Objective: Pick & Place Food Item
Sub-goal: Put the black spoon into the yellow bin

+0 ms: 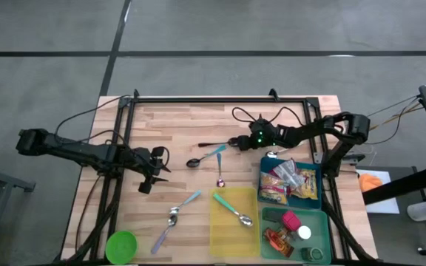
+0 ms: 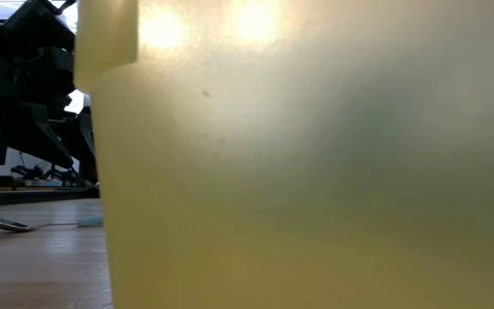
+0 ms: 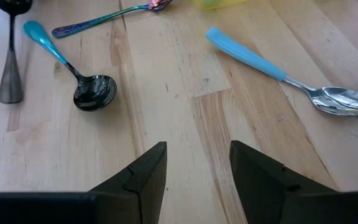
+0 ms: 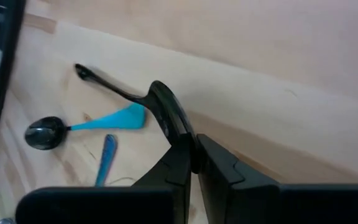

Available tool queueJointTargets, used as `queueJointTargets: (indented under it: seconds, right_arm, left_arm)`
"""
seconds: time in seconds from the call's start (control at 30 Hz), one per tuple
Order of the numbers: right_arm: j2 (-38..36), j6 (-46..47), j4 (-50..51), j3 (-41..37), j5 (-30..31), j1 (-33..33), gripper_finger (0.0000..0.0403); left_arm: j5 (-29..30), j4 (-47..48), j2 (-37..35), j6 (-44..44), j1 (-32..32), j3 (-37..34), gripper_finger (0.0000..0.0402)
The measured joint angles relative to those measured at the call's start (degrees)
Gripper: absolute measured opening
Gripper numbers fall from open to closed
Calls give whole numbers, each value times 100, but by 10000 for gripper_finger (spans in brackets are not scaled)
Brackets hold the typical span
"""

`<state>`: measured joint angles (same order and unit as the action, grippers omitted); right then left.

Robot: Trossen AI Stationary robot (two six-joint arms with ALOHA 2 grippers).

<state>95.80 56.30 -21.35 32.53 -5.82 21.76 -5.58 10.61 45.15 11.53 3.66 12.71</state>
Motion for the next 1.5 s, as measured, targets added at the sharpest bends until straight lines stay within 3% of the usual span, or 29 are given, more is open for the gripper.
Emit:
queueJointTargets:
  seconds: [0.3, 0.83, 1.03, 1.3, 1.5]
  right_arm:
    - [1, -414, -888, -4, 8, -13, 17]
    - [-147, -784, -1267, -4, -71, -357, 17]
    - [-761, -1162, -1421, -4, -351, -776, 17]
    - [-2004, -1913, -560, -7, -1515, -1365, 17]
    - [-2749, -2386, 300, -7, -1550, -2043, 17]
  left_arm:
    - [2, 0, 0, -13, 0, -2, 174]
    - [0, 0, 0, -9, 1, -2, 174]
    - [0, -1, -2, -7, 0, 0, 174]
    - [1, 1, -2, 4, 0, -1, 174]
    - [2, 0, -2, 2, 0, 0, 174]
